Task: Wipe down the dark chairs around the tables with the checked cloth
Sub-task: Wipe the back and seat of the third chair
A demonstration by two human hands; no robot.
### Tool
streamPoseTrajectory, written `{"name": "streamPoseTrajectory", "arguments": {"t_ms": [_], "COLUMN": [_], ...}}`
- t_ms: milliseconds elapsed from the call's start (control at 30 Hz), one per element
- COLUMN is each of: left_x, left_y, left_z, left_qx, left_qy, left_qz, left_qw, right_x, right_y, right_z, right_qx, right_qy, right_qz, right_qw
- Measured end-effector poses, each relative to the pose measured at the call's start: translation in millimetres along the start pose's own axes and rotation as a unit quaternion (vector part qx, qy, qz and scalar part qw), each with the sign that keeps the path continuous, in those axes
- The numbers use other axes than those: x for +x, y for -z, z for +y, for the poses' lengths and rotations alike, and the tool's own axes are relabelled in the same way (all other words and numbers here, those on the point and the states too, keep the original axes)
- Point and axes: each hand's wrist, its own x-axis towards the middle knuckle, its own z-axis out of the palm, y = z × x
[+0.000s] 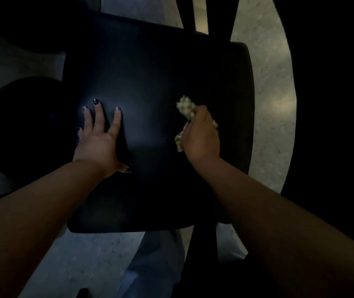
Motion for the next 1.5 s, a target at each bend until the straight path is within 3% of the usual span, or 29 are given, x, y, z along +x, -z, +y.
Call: {"name": "streamPoseTrajectory", "arguments": {"t_ms": [67, 133, 200, 267, 367, 500, 633, 800, 867, 933, 1067, 1333, 1400, 1500], "left_x": [0.0, -0.3, 0.1, 0.1, -0.7, -0.9, 0.0, -0.7, -1.8, -2.4, -1.0, -6.1, -7.9, -9.1], "left_y": [-0.7, 0.2, 1.0, 1.4, 3.0, 4.3, -2.5, 2.6, 3.1, 1.7, -4.0, -0.2, -0.4, -2.7], "left_z": [0.8, 1.5, 1.3, 2.0, 4.2, 17.9, 30.4, 24.4, 21.9, 21.6, 25.4, 18.9, 14.1, 10.3], "left_qx": [0.001, 0.003, 0.007, 0.011, 0.022, 0.052, 0.070, 0.061, 0.059, 0.059, 0.056, 0.016, 0.012, 0.018], "left_qy": [0.002, 0.005, 0.006, 0.006, 0.011, 0.033, 0.031, 0.020, 0.010, 0.004, 0.011, 0.002, -0.005, -0.009], "left_qz": [0.002, 0.000, 0.001, -0.003, -0.010, -0.041, -0.048, -0.064, -0.064, -0.056, -0.039, -0.019, -0.014, -0.005], "left_qw": [1.000, 1.000, 1.000, 1.000, 1.000, 0.997, 0.996, 0.996, 0.996, 0.997, 0.998, 1.000, 1.000, 1.000], "right_x": [-22.3, -55.0, -84.9, -91.8, -68.6, -28.4, -19.7, -16.2, -36.9, -64.2, -88.9, -109.0, -88.3, -41.3], "right_y": [-7.7, -22.2, -24.3, -17.3, -5.8, 25.0, 33.7, 44.5, 37.9, 21.9, -1.2, -6.6, 7.3, 40.8], "right_z": [-18.5, -35.9, -44.6, -42.2, -19.5, 35.0, 44.6, 69.8, 79.5, 72.9, 42.1, -5.8, -4.2, 25.9], "right_qx": [-0.044, -0.069, -0.070, -0.098, -0.124, -0.074, -0.066, -0.077, -0.070, -0.057, -0.049, -0.015, -0.021, -0.039], "right_qy": [0.052, 0.207, 0.317, 0.343, 0.301, 0.114, -0.009, -0.171, -0.288, -0.352, -0.317, -0.097, -0.064, -0.071], "right_qz": [-0.012, -0.065, -0.203, -0.279, -0.262, -0.185, -0.118, -0.129, -0.190, -0.234, -0.233, -0.310, -0.247, -0.080], "right_qw": [0.998, 0.974, 0.924, 0.892, 0.908, 0.973, 0.991, 0.974, 0.936, 0.904, 0.918, 0.946, 0.967, 0.993]}}
